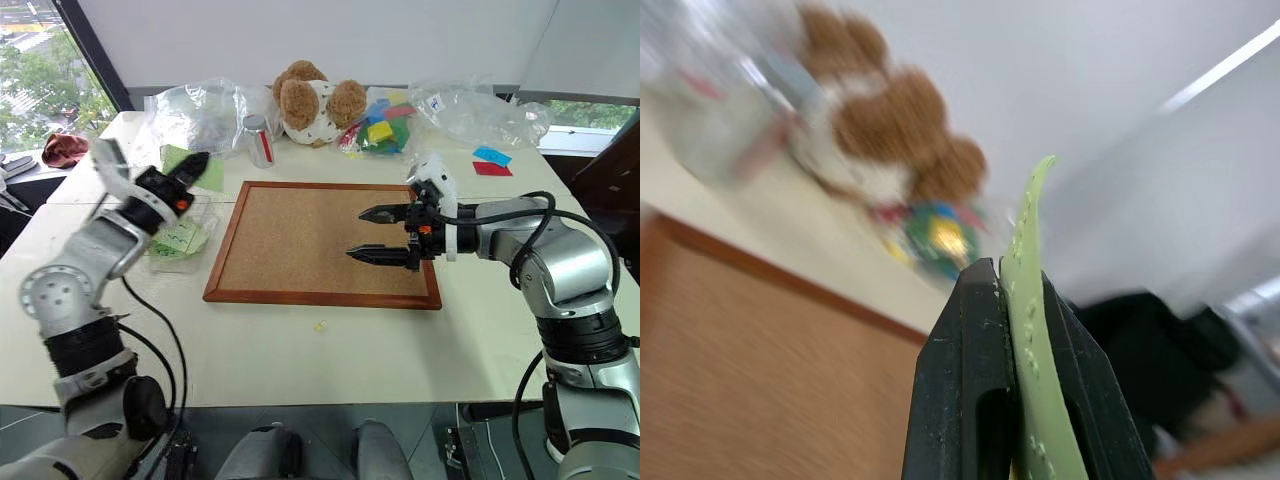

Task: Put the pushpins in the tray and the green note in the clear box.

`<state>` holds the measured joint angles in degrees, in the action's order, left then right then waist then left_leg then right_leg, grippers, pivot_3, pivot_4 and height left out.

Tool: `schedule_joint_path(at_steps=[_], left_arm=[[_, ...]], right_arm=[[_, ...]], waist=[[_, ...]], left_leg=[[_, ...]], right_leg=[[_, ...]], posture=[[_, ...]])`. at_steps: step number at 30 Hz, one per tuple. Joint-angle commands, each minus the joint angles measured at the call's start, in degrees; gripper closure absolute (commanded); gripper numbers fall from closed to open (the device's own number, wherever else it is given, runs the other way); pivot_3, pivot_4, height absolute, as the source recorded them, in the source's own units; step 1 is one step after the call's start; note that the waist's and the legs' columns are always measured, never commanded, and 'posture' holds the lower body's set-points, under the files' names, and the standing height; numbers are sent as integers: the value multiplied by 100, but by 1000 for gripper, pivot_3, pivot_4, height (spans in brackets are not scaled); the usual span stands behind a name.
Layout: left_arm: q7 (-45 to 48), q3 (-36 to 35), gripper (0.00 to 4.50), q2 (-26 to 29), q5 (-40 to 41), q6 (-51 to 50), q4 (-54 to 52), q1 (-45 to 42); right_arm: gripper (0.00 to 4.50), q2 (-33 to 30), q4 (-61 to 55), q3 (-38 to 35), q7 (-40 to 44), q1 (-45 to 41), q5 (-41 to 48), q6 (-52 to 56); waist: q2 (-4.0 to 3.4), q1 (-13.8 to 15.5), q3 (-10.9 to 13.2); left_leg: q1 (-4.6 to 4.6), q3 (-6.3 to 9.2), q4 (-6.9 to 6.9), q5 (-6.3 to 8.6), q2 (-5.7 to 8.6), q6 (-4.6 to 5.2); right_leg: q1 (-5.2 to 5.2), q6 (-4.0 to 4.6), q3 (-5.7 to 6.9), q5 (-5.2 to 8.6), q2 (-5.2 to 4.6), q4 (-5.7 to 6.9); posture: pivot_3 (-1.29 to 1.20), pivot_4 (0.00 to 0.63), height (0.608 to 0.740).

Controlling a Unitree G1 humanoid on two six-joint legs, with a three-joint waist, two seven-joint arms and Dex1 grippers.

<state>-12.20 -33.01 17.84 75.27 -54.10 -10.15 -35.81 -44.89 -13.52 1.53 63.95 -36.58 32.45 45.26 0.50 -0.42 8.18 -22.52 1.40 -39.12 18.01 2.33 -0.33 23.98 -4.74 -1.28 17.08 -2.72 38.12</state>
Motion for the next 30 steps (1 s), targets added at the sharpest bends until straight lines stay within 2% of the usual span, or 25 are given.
schedule_joint_path(at_steps=[1, 6, 11, 13, 15, 21, 22, 30], left_arm=[[-261, -260, 4500, 316, 201, 296, -241, 54], [-193, -410, 4500, 769, -112, 540, 224, 473], [186, -259, 4500, 1113, -564, 575, 1244, 564], [244, -164, 3937, 1171, -785, 535, 1762, 477], [419, -79, 3125, 1227, -972, 524, 2107, 395], [871, 87, 187, 1391, -1088, 63, 2433, 201], [909, 76, 43, 1433, -1059, -51, 2398, 200], [855, -248, 43, 1828, -578, -944, 1866, 267]], right_arm=[[815, 112, -183, 39, 9, -107, 84, -140], [815, 228, -198, 200, 38, -196, 65, -234], [815, 240, -258, 252, 25, -258, 61, -266], [747, 229, -316, 240, -10, -244, 67, -246], [747, 213, -365, 228, -41, -217, 66, -233], [747, 141, -491, 137, -199, -75, 77, -170], [747, 136, -509, 121, -225, -57, 87, -158], [747, 113, -506, 85, -330, 17, 83, -176]], waist=[[0, -3, 0], [0, -17, 0], [2, 5, 1], [2, 15, 1], [2, 10, 1], [22, -16, 10], [22, -22, 10], [22, -27, 10]], left_leg=[[0, 0, 0, 0, 0, 0], [1, 0, 2, 0, 0, 0], [1, 0, -1, 0, 0, 0], [1, 1, 0, 0, 0, 1], [1, 2, 1, 0, 0, 1], [-4, 4, 1, 0, 0, 1], [-4, 3, 2, 1, 0, 1], [-7, 3, 8, 1, 0, 1]], right_leg=[[0, 0, 0, 0, 0, 0], [2, 0, 0, 0, 0, 2], [0, 0, 2, 0, 0, 1], [0, 0, 2, 0, 0, 0], [0, 0, 3, 0, -1, 0], [4, 0, 4, 0, -2, 0], [5, 0, 3, 0, -2, 0], [11, 0, 2, 0, -3, 2]], posture=[[0, 150, 740], [0, 150, 740], [0, 150, 740], [0, 150, 740], [0, 150, 740], [0, 150, 740], [0, 150, 740], [0, 150, 740]])
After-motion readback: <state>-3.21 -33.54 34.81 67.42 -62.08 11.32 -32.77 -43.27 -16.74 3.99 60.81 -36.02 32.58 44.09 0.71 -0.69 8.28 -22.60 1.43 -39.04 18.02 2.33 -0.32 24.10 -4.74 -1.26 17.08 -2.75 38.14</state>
